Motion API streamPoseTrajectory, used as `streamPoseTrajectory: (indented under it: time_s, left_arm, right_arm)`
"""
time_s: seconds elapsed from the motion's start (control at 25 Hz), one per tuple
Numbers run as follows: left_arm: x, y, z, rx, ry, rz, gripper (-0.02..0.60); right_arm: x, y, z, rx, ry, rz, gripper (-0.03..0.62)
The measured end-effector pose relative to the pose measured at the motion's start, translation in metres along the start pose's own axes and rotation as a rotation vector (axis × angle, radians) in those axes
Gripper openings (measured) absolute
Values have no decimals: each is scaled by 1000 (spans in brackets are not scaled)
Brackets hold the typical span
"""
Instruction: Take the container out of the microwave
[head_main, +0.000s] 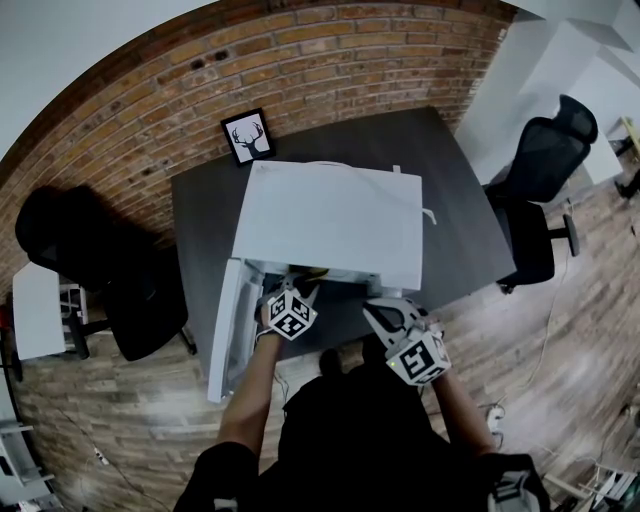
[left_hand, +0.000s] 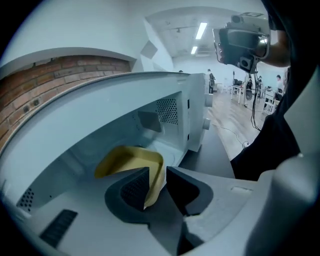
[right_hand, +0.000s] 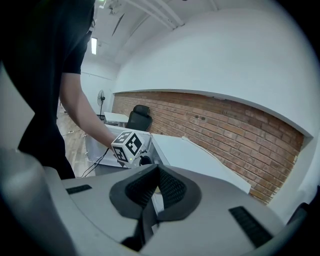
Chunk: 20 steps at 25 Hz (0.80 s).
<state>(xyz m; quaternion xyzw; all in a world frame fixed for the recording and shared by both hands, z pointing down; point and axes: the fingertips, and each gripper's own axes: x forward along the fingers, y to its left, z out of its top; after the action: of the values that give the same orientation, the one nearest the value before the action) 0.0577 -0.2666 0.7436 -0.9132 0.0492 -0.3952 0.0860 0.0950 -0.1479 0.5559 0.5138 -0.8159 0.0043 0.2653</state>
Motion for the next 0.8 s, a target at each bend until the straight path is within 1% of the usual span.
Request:
streamPoseTrajectory:
  time_s: [0.32, 0.44, 0.52, 0.64, 0.8]
  left_arm:
    - [16, -7, -7, 136, 97, -50, 91]
    - [22, -8, -10, 188, 128, -56, 91]
    - [25, -9, -11, 197, 139, -62, 89]
    - [26, -9, -10, 191, 141, -60, 85]
    - [29, -9, -14, 192, 148, -60, 55]
  right_arm:
    - [3, -5, -3, 1, 9, 9, -2]
    - [6, -7, -4, -3, 9, 15, -2]
    - [6, -9, -4, -7, 8, 19, -2]
    - [4, -11, -5, 4, 2, 19, -2]
    - [2, -13, -9, 9, 19, 18, -2]
